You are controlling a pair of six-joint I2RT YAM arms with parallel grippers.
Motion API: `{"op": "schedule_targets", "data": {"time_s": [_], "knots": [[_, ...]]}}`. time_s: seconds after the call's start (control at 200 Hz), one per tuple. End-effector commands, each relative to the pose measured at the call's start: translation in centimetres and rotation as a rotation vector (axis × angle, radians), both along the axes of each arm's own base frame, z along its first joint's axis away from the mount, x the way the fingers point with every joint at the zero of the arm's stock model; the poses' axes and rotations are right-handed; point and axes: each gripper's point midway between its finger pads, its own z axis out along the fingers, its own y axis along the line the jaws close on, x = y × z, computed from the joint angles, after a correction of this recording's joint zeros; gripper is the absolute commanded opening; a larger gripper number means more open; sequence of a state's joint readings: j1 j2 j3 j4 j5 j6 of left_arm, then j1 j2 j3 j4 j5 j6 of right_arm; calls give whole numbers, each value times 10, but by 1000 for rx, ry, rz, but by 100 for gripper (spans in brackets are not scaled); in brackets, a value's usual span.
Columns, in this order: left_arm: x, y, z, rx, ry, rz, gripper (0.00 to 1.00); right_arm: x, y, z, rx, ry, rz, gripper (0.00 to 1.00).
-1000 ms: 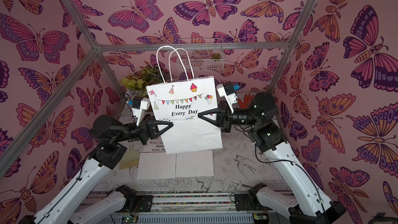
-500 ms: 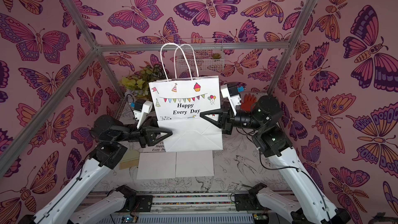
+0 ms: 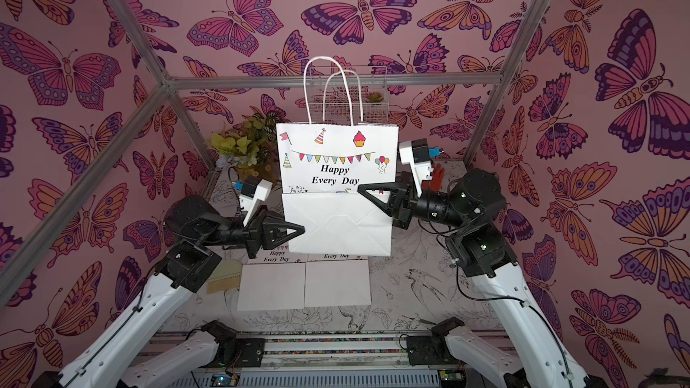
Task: Put away the paper bag
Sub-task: Press the paper bag.
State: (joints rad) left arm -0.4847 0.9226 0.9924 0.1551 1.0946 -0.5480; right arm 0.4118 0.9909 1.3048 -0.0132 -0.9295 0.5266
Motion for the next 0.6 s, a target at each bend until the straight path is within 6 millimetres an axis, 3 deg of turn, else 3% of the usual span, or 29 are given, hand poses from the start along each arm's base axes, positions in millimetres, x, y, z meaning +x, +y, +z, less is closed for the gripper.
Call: {"op": "schedule_targets", "data": {"time_s": [0.0, 0.055, 0.115, 0.155, 0.19, 0.255, 0.325, 0.38, 0.491, 0.596], "knots": [[10, 2, 8, -14, -39, 70, 0, -2, 1, 3, -28, 15, 27, 21], [15, 0, 7, -10, -27, 76, 0, 0, 2, 2, -13, 42, 28, 32], [17, -2, 3, -3, -13, 68, 0, 1, 2, -1, -10, 58, 27, 35], [18, -3, 1, 2, -4, 60, 0, 1, 1, -4, -19, 65, 16, 29], [17, -4, -1, 7, 2, 49, 0, 2, 0, -7, -32, 72, 1, 16], [13, -4, -4, 14, 4, 27, 24, 5, -4, -12, -59, 83, -49, 0], [11, -1, -7, 26, -3, 38, 56, 5, -7, -16, -81, 102, -77, 0], [11, 3, -8, 39, -15, 69, 72, 4, -11, -21, -99, 125, -101, 0], [13, 10, -9, 55, -36, 132, 86, 2, -17, -39, -142, 186, -147, 0], [21, 23, -5, 63, -77, 261, 90, 3, -25, -66, -221, 271, -204, 0]]}}
